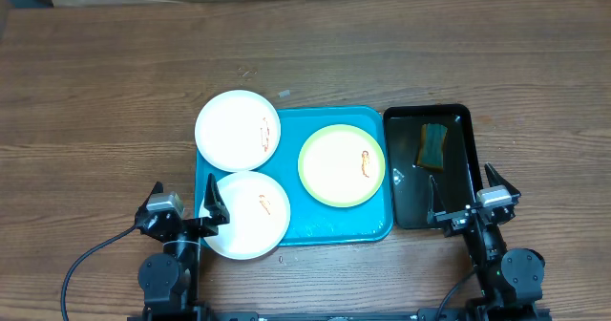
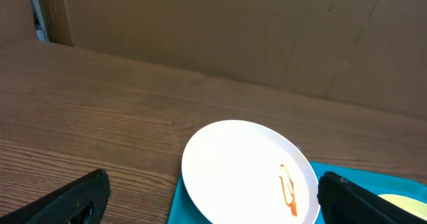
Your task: Clean dirty plates on tray and stack at the side
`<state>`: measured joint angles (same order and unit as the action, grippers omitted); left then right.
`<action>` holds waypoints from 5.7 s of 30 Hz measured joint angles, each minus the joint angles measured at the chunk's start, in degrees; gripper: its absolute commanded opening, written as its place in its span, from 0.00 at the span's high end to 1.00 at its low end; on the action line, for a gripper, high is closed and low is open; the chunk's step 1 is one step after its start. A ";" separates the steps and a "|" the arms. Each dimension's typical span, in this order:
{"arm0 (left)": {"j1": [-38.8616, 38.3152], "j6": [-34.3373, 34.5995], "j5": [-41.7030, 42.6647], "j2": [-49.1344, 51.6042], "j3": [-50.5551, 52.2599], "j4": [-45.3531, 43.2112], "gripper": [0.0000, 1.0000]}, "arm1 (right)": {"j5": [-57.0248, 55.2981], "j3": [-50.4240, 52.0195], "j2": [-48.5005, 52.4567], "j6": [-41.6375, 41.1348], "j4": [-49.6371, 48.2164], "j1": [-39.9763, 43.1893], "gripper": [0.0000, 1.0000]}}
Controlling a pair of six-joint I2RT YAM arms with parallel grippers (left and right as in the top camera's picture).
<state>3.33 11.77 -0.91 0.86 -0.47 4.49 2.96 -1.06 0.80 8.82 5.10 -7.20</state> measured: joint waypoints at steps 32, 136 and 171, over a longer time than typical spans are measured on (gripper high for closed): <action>0.00 0.00 0.00 0.00 0.00 0.00 0.00 | -0.02 0.00 0.00 0.00 0.02 0.00 0.00; 0.00 -4.52 17.70 60.28 -84.35 62.01 0.00 | -0.02 0.00 0.00 0.00 0.00 0.00 0.00; -27.67 7.85 15.39 113.61 -80.39 55.28 0.65 | -0.02 0.00 0.00 0.02 0.00 0.00 0.00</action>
<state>-24.34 19.62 14.48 114.48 -80.86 59.77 2.94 -1.06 0.80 8.84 5.10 -7.20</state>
